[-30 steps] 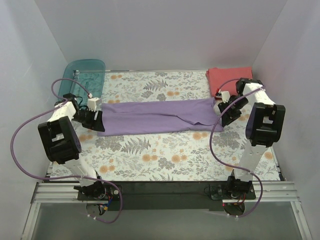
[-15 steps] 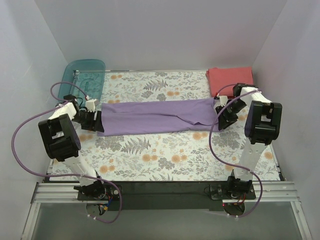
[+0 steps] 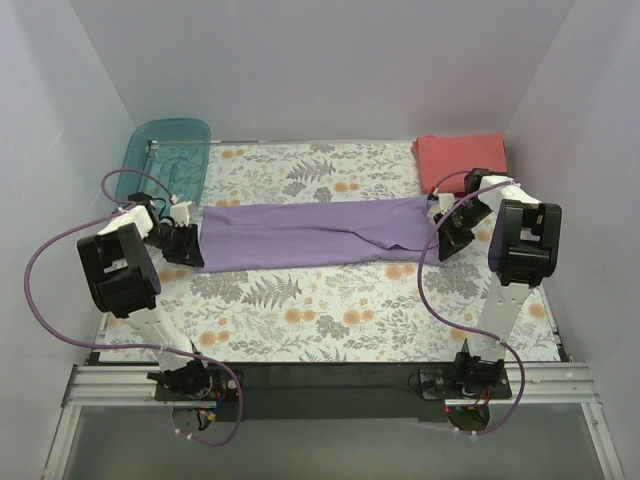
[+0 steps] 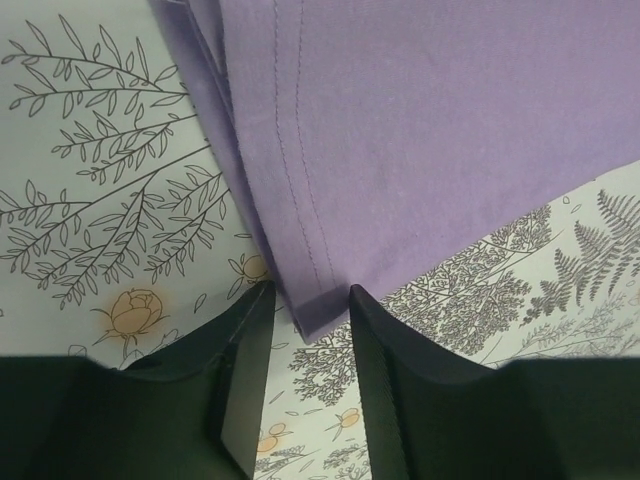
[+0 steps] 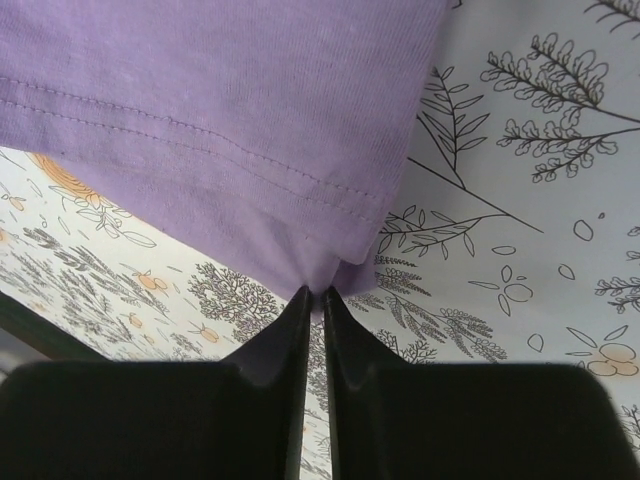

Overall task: Fold and stack the t-shirts
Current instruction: Fold the tshirt

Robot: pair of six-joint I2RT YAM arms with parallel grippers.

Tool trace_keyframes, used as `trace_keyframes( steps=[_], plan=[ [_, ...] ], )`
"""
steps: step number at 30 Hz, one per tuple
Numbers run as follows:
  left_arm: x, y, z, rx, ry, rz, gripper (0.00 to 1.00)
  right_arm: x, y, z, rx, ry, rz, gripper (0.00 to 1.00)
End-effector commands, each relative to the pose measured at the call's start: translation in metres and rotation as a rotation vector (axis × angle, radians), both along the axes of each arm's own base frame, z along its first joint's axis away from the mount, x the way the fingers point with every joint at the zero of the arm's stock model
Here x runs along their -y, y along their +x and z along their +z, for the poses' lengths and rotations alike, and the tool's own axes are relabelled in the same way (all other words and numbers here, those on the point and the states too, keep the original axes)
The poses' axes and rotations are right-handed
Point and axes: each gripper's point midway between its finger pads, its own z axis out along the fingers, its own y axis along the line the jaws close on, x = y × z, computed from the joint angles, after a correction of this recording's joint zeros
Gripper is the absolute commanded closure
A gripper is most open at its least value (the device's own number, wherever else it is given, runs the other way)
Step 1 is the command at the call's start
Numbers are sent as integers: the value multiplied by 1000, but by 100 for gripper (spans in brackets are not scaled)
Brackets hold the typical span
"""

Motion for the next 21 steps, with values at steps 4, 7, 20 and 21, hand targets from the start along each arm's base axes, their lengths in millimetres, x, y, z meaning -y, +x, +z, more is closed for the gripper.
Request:
trace_keyframes(
  steps=[4, 7, 20, 21],
  plan=[
    [1, -4, -4, -13, -7, 4, 81, 1, -1, 1, 3, 1, 3, 99],
    [-1, -3, 0, -12, 2, 1, 98, 4, 1, 6, 14, -3, 3, 99],
    [-21, 1, 26, 54, 108, -55, 100, 43, -3, 22, 59, -97, 51, 99],
    [-21, -1, 26, 51, 115, -60, 100, 44, -6, 20, 50, -103, 58, 99]
  ],
)
